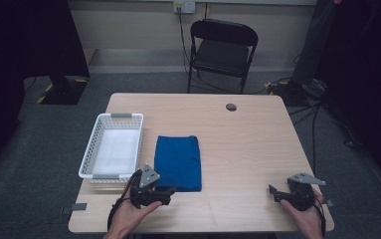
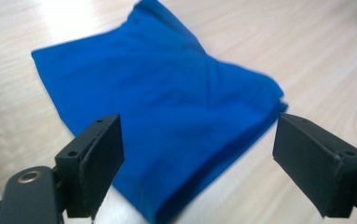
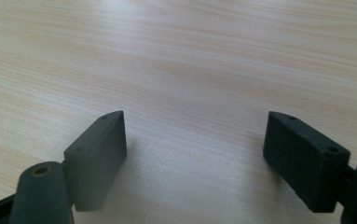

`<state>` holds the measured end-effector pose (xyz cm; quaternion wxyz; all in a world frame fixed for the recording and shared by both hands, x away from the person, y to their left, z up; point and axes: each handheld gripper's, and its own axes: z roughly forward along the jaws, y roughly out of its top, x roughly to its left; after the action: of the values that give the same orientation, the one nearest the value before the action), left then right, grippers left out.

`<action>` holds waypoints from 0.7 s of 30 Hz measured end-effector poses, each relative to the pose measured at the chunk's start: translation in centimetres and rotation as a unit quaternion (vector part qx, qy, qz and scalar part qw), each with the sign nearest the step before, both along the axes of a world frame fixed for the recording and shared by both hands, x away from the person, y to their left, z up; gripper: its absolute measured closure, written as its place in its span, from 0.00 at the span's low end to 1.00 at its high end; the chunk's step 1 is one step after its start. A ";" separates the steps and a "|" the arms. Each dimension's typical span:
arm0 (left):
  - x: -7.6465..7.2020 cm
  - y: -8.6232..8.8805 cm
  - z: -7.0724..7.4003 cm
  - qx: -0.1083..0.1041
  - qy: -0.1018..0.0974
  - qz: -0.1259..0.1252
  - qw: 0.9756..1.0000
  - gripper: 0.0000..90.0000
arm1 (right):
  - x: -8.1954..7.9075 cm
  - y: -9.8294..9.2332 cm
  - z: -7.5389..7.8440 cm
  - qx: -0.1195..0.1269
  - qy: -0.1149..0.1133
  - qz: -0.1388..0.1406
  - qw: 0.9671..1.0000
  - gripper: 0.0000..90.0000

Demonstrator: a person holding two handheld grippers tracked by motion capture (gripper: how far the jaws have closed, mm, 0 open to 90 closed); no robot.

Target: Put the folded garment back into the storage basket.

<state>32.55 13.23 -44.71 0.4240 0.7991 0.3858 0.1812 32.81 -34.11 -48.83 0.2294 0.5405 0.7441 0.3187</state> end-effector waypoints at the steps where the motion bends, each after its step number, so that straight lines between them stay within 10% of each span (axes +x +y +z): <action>1: 0.6 -0.3 0.1 0.007 0.002 -0.007 1.000 0.18 | 0.0 0.0 0.0 0.000 0.000 0.000 1.000 0.23; 21: 6.4 -2.7 1.6 -0.022 -0.006 -0.002 1.000 0.18 | 0.0 0.0 0.0 0.000 0.000 0.000 1.000 0.23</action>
<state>38.95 10.55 -43.13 0.4445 0.7889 0.3857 0.1769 32.84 -34.11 -48.83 0.2295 0.5402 0.7443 0.3187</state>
